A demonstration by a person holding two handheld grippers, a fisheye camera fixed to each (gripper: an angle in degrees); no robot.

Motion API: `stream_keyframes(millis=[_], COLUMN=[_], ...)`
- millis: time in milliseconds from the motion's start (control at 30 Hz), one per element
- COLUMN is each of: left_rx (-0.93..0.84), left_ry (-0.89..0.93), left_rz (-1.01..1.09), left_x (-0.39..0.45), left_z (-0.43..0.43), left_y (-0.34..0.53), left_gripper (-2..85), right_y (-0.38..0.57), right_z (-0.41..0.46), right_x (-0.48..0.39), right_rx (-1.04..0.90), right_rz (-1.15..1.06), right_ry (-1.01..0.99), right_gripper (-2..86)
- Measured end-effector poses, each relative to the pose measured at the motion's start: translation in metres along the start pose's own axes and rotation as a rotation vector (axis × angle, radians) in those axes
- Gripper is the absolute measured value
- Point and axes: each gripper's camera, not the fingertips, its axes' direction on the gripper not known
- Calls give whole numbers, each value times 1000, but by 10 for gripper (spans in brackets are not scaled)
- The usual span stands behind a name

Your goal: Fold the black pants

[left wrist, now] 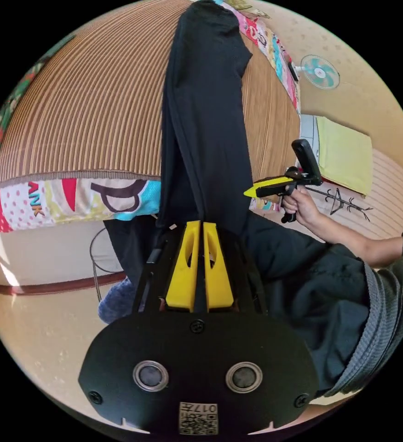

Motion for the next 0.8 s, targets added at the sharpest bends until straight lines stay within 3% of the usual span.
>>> stream_keyframes(millis=[100,233,433,800], left_rx=[-38,75,148,326], left_ry=[-107,-91,-22,104], left_rz=[-149,-66,61,-22], left_x=[-7,19,52,54], left_z=[15,2,-10,-27], left_y=[1,1,-45,-131], left_gripper=[0,63,118,128], right_y=[-8,-6,2,-27], right_z=[10,5,-46,-127], right_x=[8,14,58,132], right_rx=[-40,-49,158,546], right_rz=[41,6,87,219], right_ry=[6,-37,-169,-424], right_gripper=[29,49,83,115])
